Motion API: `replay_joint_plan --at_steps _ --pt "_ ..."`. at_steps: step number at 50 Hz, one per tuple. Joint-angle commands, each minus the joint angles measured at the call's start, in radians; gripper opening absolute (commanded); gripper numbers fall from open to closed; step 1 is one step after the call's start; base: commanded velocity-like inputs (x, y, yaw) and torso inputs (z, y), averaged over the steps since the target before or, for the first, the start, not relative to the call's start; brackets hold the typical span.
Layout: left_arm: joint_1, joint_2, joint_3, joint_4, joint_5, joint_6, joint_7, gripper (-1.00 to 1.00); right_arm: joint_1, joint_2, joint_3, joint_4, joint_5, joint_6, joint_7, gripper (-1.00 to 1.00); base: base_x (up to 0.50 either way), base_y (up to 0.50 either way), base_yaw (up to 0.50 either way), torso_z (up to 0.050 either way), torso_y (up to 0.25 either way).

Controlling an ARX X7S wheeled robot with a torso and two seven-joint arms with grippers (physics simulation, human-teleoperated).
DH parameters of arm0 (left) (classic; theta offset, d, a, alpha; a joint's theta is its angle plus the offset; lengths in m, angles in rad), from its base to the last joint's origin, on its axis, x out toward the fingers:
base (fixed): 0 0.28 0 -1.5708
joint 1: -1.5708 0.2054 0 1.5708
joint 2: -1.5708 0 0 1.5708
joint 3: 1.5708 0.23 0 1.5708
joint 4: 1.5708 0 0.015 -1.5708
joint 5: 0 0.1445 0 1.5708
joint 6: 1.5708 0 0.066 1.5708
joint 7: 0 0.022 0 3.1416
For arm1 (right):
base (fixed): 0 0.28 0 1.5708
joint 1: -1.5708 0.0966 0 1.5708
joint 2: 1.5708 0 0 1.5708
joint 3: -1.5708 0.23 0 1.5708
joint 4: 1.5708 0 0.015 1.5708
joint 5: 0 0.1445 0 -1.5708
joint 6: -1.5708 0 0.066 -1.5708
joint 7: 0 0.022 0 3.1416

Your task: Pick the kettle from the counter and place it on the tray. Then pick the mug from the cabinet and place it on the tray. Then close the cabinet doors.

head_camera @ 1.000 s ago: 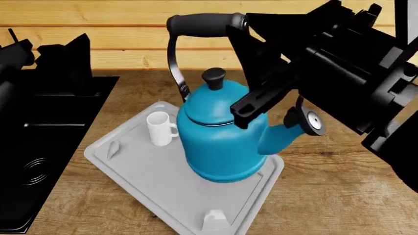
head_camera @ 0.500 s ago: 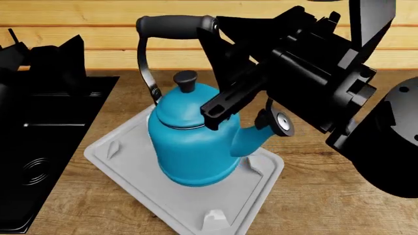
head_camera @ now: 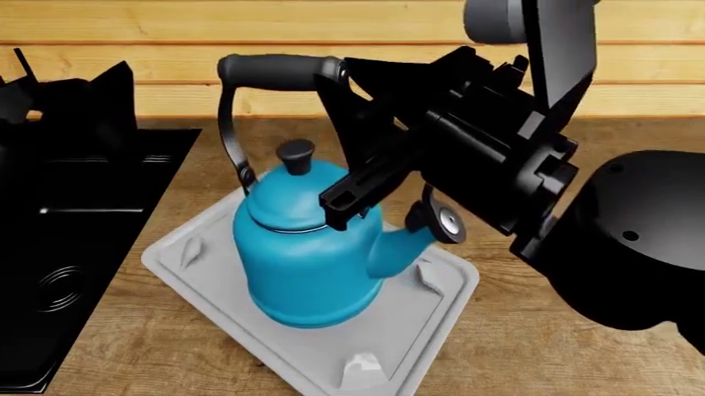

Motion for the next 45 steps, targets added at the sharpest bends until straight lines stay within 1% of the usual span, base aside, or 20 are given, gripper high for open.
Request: replay_joint_plan --at_steps 1,45 --pt "0.013 -0.005 -0.005 0.001 0.008 0.009 0.009 1.0 -0.044 -0.003 0.015 0.007 -0.07 -0.023 -0.027 -1.0 0.0 0.0 0.0 0.0 0.0" --pt "0.04 -0.013 0.007 -0.002 0.029 0.043 0.028 1.0 -0.169 0.023 -0.003 0.058 -0.153 -0.078 -0.1 -1.0 0.0 0.0 0.0 0.0 0.001"
